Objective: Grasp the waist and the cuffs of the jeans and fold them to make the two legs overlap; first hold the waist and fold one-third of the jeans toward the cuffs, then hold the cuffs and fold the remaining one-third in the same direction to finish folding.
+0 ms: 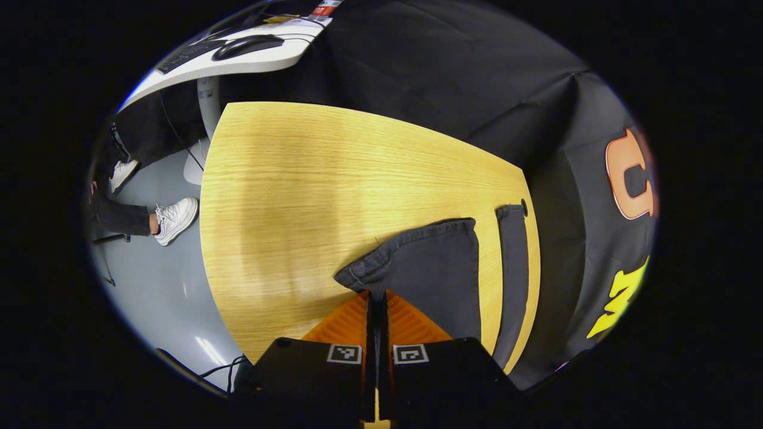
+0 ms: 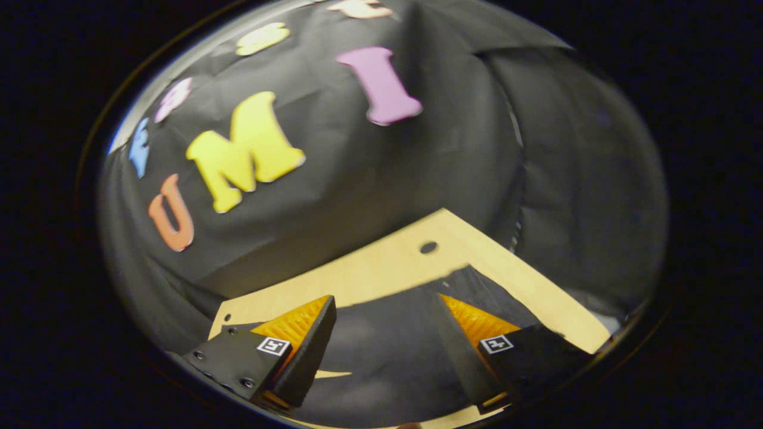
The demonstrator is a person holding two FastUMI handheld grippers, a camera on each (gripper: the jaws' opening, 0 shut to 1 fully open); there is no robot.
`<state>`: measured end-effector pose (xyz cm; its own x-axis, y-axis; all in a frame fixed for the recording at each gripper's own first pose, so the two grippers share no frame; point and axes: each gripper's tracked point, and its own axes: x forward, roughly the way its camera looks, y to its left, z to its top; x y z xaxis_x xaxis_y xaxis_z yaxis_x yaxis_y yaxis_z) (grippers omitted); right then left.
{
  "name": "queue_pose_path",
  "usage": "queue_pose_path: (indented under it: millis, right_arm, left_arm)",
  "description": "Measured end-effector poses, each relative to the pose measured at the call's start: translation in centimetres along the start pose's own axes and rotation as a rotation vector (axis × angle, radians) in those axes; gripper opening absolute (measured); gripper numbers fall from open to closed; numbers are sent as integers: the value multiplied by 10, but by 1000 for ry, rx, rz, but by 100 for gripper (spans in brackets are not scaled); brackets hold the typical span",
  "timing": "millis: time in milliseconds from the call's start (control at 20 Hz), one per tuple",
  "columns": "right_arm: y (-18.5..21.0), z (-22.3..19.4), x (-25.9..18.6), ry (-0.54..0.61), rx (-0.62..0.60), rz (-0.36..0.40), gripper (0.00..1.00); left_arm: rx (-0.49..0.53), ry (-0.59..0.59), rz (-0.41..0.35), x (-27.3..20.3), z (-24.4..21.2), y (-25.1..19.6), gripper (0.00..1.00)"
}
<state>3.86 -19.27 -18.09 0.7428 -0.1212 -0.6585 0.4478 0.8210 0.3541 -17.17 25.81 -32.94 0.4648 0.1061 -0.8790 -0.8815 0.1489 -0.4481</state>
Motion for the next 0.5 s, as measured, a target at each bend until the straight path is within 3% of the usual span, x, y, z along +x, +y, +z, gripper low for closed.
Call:
queue_pose_path:
  millis: [100,150,200,250,350,400,500]
  right_arm:
    - [-79,-4,6,51,154,-172,97]
    - [-110,-9,5,81,212,-230,89]
    - [-136,-21,5,119,252,-278,89]
    - [-155,-34,5,163,277,-315,97]
    - [-181,-60,3,231,338,-354,97]
    - [-190,-67,0,247,365,-364,89]
    - [-197,-78,4,273,385,-377,89]
  left_arm:
    - [-4,7,-5,0,0,-1,5]
    - [-14,11,-9,0,-1,-1,5]
    - [-24,14,-13,0,-1,-2,5]
    - [-28,18,-16,-1,-1,-2,5]
    - [-29,22,-14,-1,0,-2,5]
    - [-30,21,-12,-1,1,-2,5]
    - [-25,21,-6,0,0,-3,5]
